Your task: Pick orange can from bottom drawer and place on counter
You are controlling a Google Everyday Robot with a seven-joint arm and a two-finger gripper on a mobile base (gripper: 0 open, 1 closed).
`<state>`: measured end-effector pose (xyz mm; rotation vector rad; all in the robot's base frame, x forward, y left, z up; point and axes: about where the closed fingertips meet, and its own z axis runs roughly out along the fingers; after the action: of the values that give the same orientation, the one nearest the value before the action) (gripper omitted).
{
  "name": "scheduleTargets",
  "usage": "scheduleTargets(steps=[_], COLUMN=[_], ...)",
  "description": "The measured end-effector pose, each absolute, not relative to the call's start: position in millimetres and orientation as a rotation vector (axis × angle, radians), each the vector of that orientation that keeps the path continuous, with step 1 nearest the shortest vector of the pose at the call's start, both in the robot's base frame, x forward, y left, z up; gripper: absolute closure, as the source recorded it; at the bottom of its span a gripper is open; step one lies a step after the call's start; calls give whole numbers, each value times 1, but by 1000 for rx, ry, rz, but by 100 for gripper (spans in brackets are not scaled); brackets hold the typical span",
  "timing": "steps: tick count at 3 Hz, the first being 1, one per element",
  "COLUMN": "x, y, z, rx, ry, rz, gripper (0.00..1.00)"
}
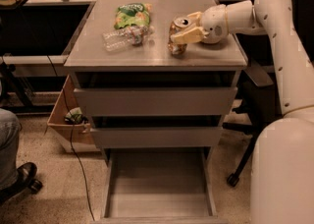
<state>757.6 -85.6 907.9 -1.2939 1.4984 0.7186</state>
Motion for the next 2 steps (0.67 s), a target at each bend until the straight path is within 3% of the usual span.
scheduleTargets(steps=[1,2], x=[761,766], y=[-78,-72], z=[899,885], rx=[-1317,-1332], ry=[1522,1547], rz=[737,756], gripper=[11,0])
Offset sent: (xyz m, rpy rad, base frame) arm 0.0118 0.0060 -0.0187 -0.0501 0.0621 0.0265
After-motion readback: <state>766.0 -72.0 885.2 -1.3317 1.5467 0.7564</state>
